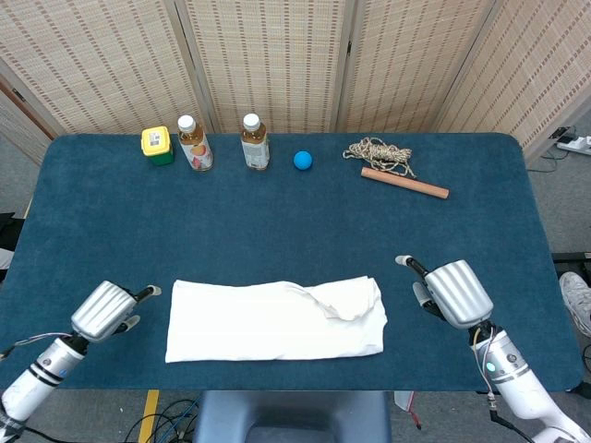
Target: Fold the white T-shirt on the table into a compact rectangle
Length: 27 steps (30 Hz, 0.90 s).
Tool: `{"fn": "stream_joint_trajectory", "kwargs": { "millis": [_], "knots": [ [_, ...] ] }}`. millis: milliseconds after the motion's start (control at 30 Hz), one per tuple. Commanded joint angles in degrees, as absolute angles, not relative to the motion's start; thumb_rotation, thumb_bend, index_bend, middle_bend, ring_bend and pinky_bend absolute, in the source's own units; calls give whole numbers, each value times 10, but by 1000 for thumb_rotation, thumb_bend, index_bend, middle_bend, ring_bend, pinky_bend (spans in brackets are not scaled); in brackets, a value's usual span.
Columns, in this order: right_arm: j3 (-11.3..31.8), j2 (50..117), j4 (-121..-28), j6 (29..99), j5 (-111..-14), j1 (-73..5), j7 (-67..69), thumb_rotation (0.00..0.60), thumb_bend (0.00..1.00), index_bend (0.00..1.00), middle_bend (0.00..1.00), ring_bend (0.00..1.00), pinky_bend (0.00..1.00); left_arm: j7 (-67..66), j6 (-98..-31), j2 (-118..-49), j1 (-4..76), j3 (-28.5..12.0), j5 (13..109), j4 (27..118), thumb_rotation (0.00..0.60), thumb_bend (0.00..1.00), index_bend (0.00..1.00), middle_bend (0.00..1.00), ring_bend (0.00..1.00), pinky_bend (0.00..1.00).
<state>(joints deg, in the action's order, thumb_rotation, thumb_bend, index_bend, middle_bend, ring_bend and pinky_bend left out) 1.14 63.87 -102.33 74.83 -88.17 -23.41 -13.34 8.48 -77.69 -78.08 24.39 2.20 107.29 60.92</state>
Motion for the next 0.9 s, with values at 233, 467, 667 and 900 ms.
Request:
{"fn": "stream_joint_trajectory", "kwargs": {
  "millis": [233, 467, 667, 900],
  "knots": [
    [7, 637, -1024, 752, -877, -214, -134, 600, 576, 229, 958, 945, 959, 87, -819, -895, 295, 52, 1134, 440, 600, 214, 381, 907, 872, 1000],
    [9, 634, -1023, 758, -870, -201, -133, 600, 576, 229, 959, 945, 960, 100, -830, -946, 301, 68, 1130, 337, 600, 214, 381, 908, 872, 1000],
    [11, 635, -1020, 758, -868, -194, -129, 600, 576, 229, 959, 945, 959, 121, -837, -969, 295, 80, 1117, 293, 600, 214, 380, 907, 872, 1000],
    [14, 633, -1018, 758, -869, -189, -121, 600, 576, 229, 959, 945, 960, 114, -836, -989, 296, 94, 1109, 264, 600, 213, 378, 907, 872, 1000]
  ]
}}
